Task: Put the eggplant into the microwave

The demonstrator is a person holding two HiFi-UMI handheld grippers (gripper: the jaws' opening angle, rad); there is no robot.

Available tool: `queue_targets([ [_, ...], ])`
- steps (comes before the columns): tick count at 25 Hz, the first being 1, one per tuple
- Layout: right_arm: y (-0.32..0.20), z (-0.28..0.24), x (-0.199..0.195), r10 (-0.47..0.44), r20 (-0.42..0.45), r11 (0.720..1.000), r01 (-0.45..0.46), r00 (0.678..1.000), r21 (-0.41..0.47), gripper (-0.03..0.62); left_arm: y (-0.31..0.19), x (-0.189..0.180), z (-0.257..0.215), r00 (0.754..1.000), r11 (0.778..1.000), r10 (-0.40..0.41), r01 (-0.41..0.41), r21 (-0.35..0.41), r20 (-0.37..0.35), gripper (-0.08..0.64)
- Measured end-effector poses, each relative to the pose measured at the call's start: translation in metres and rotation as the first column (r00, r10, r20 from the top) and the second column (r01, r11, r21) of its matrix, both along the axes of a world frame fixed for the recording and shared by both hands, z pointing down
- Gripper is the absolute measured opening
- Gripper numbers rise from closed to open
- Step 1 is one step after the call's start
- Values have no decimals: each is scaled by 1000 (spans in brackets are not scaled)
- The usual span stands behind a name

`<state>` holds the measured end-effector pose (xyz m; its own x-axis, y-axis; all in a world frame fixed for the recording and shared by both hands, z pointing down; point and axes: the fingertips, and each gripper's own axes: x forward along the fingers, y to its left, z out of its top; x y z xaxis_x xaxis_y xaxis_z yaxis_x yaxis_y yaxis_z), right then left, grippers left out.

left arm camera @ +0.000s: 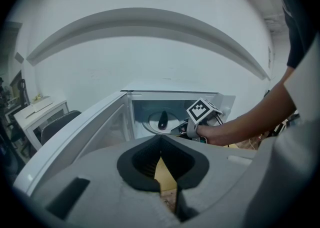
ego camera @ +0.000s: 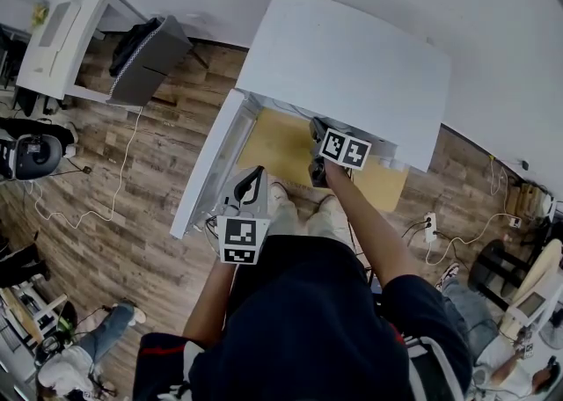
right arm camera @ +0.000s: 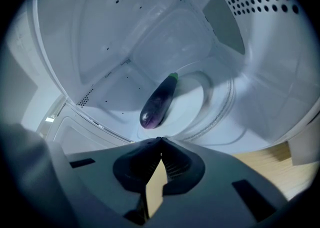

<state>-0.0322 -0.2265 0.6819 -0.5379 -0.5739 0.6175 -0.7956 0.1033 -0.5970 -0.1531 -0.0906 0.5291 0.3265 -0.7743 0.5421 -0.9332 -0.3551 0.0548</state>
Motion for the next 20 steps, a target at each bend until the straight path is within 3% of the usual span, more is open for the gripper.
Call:
queue_targets([
  [13, 14, -26, 6, -85, -55, 993, 89, 995, 74, 12, -6, 4, -12, 1000, 999, 0, 0, 39, 1, 15],
  [20, 37, -59, 12, -233, -127, 953, 252, 964, 166, 12, -8, 11, -25, 1000, 997, 3, -4, 72, 12, 15],
])
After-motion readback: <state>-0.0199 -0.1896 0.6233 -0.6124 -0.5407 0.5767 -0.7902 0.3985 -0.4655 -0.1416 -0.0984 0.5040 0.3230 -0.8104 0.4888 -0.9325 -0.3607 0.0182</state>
